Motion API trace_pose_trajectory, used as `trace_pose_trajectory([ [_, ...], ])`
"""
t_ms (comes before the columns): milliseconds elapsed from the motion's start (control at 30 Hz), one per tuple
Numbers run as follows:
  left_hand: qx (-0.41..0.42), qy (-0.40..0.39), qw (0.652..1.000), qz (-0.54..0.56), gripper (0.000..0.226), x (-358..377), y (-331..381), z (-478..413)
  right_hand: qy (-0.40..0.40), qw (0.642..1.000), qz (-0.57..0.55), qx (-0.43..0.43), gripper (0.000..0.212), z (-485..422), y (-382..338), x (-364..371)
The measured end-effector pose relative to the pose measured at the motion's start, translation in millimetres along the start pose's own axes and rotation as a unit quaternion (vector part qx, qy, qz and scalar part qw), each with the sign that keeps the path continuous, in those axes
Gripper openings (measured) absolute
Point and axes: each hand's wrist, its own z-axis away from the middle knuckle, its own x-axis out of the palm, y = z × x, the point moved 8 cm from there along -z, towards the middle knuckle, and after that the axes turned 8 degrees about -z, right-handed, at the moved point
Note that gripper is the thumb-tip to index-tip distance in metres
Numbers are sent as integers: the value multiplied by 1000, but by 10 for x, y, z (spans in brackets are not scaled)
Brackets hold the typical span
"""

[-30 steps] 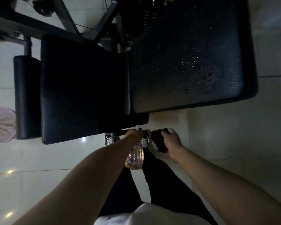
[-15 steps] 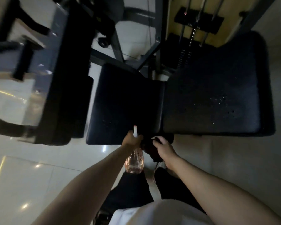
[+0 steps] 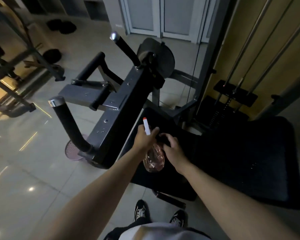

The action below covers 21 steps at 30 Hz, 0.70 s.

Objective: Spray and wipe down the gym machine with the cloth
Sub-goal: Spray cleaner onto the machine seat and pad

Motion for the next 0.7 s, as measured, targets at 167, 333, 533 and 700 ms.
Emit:
trace_pose_trajectory([
  [167,68,37,997,-30,64,-399,571,-93,-46,993,81,-65,39,-267,-561,234],
  [333,115,89,974,-172,60,-879,1238,-204,-19,985,116,-128,38,-439,-1085,415],
  [533,184,120,974,-51,39,-1466,1663,-262,42,994,24,-94,52,-641,-1377,750],
  [700,181,186,965,35,45,-1743,1681,-418,64,994,54,-68,66,-881,-1584,1027],
])
